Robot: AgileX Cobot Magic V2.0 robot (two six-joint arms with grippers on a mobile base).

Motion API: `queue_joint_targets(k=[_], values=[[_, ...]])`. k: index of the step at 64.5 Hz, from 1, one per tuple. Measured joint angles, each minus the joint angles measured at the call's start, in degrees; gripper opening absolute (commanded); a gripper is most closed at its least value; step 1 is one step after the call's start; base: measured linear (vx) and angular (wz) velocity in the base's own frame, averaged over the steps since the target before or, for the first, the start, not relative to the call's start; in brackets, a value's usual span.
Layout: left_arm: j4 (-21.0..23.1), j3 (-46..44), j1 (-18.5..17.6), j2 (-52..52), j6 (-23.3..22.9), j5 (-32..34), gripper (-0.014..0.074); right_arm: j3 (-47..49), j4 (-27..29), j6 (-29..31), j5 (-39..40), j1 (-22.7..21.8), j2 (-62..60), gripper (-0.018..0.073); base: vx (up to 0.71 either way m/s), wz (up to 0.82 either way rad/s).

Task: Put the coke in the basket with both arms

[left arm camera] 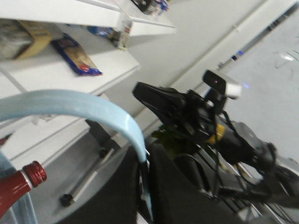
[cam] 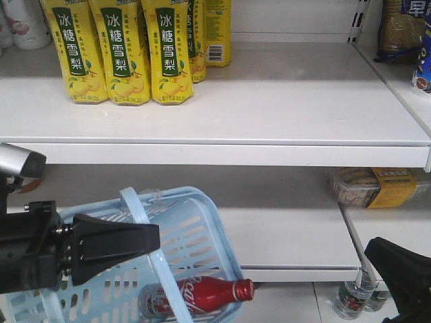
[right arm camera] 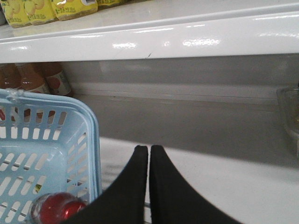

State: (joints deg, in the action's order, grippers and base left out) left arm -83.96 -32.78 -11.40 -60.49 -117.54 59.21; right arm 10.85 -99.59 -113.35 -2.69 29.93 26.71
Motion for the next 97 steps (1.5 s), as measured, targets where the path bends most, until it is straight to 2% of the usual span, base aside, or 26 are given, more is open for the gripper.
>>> queue_joint_targets(k=[7, 16, 27, 35, 40, 49, 54, 65, 78, 92, 97], values=[[0.77, 0.00, 0.00, 0.00, 2.02, -8.18, -0.0006, 0.00, 0.00, 0.00, 0.00, 0.00, 0.00, -0.0005, 0.00, 0.00], [1.67, 0.02, 0.06, 0.00, 7.98, -15.28, -0.0006, 0.00, 0.00, 0.05, 0.00, 0.00, 0.00, -0.0005, 0.00, 0.00], [2.40, 0.39, -0.05, -0.48, 17.25, -16.55, -0.0006, 0.00, 0.00, 0.05, 0.07, 0.00, 0.00, -0.0005, 0.00, 0.00], [5.60, 0.98, -1.27, -0.55, 24.58, -16.55, -0.0006, 0.00, 0.00, 0.05, 0.07, 0.00, 0.00, -0.0005, 0.00, 0.00], [8.81, 1.41, -2.26, -0.67, 30.86, -17.50, -0.0006, 0.00, 0.00, 0.05, 0.07, 0.00, 0.00, -0.0005, 0.00, 0.00], [16.32, 2.03, -4.29, -0.61, 41.11, -21.65, -0.0006, 0.00, 0.00, 0.05, 0.07, 0.00, 0.00, -0.0005, 0.00, 0.00], [20.98, 2.78, -5.19, 0.05, 44.62, -25.35, -0.0006, 0.00, 0.00, 0.05, 0.07, 0.00, 0.00, -0.0005, 0.00, 0.00], [35.25, 7.91, -5.61, 6.23, 53.00, -32.83, -0.0006, 0.00, 0.00, 0.05, 0.07, 0.00, 0.00, -0.0005, 0.00, 0.00], [48.02, 18.37, -5.61, 17.42, 63.18, -34.89, -0.0006, 0.00, 0.00, 0.10, 0.07, 0.00, 0.00, -0.0005, 0.00, 0.00], [67.14, 29.68, -5.61, 29.41, 75.17, -35.46, -0.0006, 0.00, 0.00, 0.10, 0.07, 0.00, 0.00, -0.0005, 0.00, 0.00], [73.05, 32.64, -5.61, 33.24, 78.43, -37.79, -0.0006, 0.00, 0.00, 0.10, 0.07, 0.00, 0.00, -0.0005, 0.00, 0.00]])
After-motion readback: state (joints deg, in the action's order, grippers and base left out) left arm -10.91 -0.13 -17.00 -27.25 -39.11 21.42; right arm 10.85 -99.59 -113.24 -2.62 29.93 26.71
